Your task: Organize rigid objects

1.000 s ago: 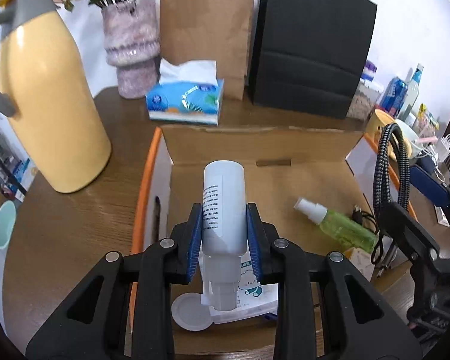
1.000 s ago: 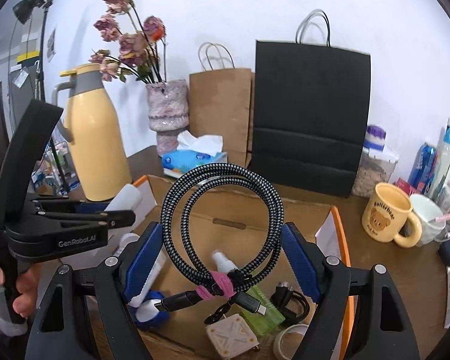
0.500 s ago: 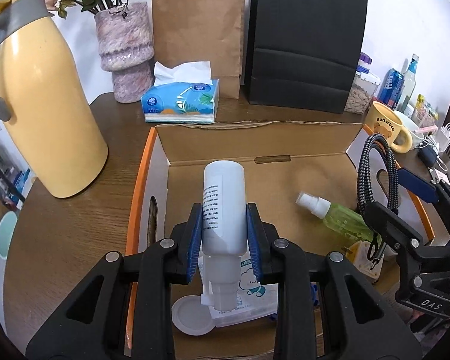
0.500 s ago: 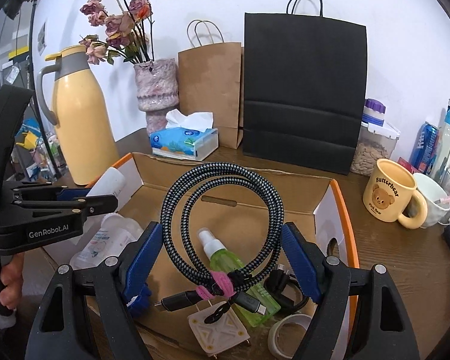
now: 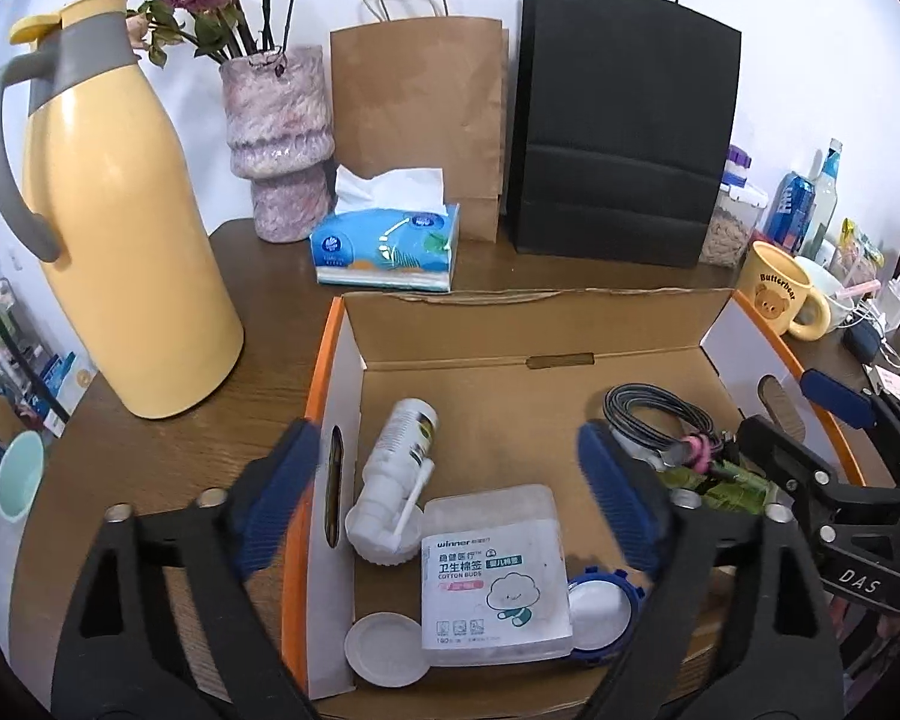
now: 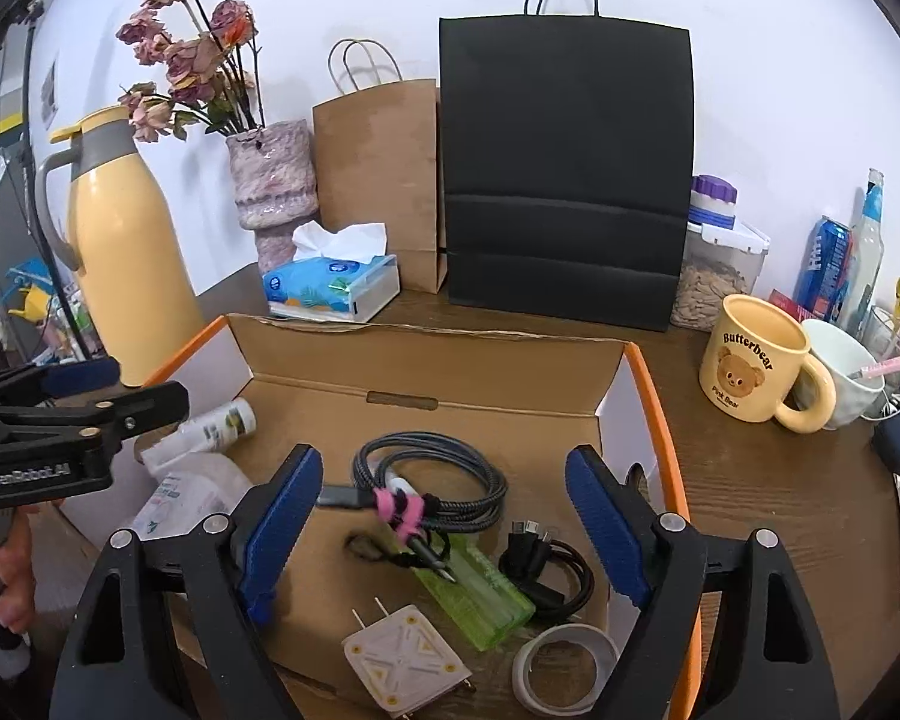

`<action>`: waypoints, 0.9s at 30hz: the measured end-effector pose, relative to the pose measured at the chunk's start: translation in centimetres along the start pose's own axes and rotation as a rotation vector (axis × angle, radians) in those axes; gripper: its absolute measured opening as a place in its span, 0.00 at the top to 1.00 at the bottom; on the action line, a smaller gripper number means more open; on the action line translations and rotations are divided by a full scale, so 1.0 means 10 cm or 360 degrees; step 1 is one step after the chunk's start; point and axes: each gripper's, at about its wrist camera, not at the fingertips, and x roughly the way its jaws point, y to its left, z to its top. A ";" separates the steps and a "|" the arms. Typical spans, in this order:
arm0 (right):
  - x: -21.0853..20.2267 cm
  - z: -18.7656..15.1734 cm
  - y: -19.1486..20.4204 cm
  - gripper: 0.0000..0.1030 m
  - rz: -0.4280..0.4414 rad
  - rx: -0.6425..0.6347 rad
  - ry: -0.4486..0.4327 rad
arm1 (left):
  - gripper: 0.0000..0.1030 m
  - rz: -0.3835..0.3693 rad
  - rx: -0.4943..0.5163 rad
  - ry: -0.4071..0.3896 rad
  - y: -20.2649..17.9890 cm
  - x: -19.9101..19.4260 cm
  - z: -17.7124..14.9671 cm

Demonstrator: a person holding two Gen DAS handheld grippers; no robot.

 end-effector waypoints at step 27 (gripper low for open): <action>-0.15 -0.01 0.09 0.21 -0.0126 -0.0078 -0.0055 | 0.00 0.0005 -0.0030 -0.0032 0.04 -0.03 0.01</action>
